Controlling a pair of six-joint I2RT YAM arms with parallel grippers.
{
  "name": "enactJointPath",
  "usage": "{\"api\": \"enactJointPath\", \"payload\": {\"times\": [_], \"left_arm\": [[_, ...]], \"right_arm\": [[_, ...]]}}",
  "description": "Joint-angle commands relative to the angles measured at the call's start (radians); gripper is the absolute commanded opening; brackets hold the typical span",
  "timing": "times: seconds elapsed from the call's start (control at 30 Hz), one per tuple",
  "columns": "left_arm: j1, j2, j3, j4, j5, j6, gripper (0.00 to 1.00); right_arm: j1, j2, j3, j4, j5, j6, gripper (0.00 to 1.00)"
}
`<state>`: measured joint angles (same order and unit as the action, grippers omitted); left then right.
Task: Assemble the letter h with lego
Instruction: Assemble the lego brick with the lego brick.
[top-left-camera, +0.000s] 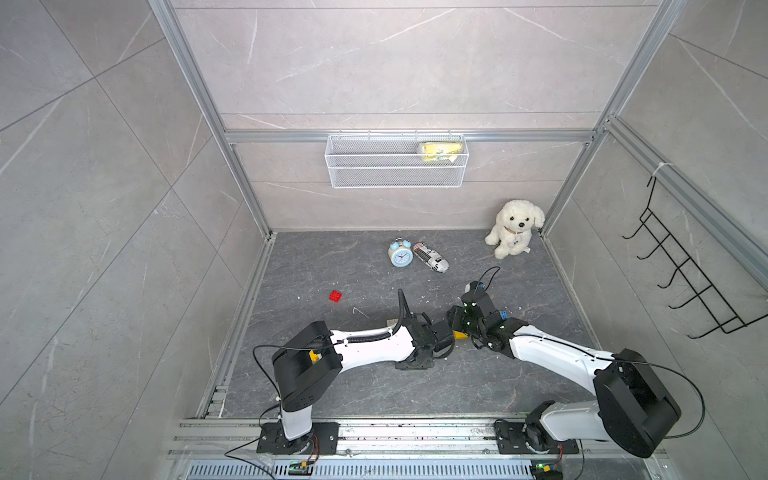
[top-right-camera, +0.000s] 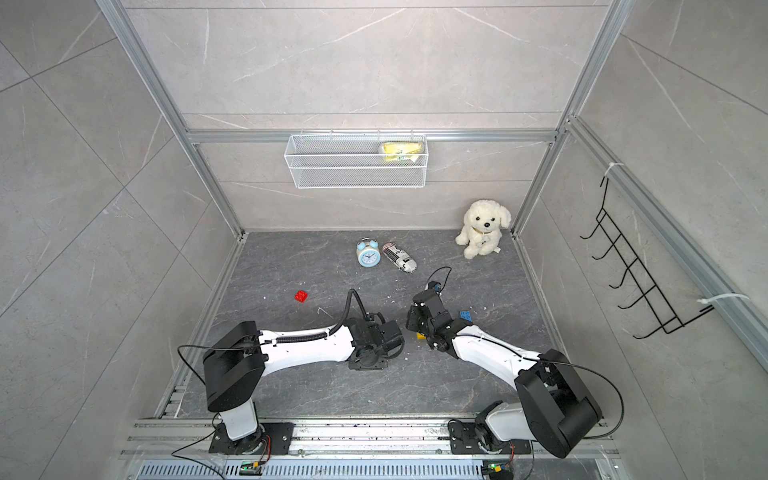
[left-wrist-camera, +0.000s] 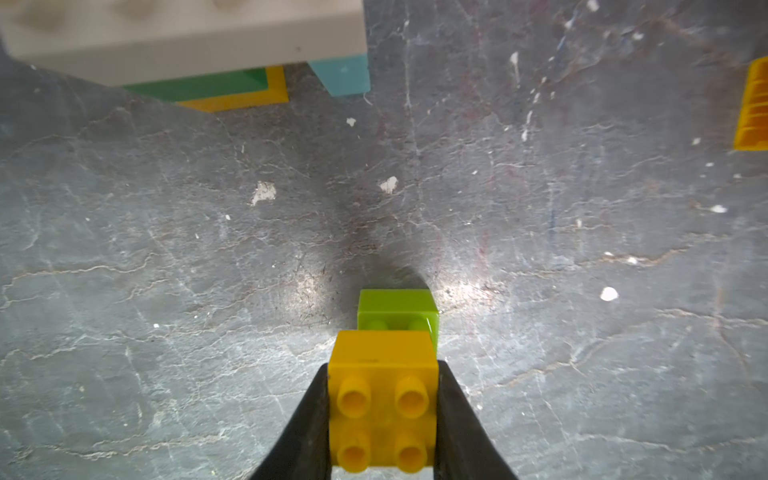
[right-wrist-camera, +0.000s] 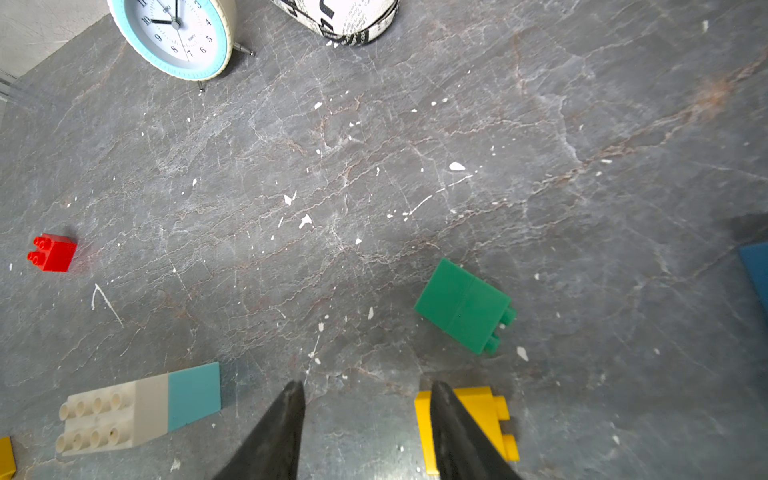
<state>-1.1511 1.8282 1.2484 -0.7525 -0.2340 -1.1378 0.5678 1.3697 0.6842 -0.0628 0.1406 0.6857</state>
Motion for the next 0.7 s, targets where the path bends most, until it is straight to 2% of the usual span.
{"api": "enactJointPath", "payload": {"times": [0.0, 0.5, 0.67], "left_arm": [[0.002, 0.024, 0.035, -0.016, 0.015, -0.029, 0.0], [-0.002, 0.068, 0.047, -0.03, 0.041, -0.034, 0.0], [-0.036, 0.101, 0.052, -0.034, 0.021, -0.021, 0.0]], "right_arm": [[-0.004, 0.015, 0.0, 0.008, -0.006, 0.005, 0.52], [-0.004, 0.007, 0.002, 0.002, -0.007, 0.003, 0.52], [-0.005, 0.002, 0.002, -0.004, -0.002, 0.004, 0.52]]}}
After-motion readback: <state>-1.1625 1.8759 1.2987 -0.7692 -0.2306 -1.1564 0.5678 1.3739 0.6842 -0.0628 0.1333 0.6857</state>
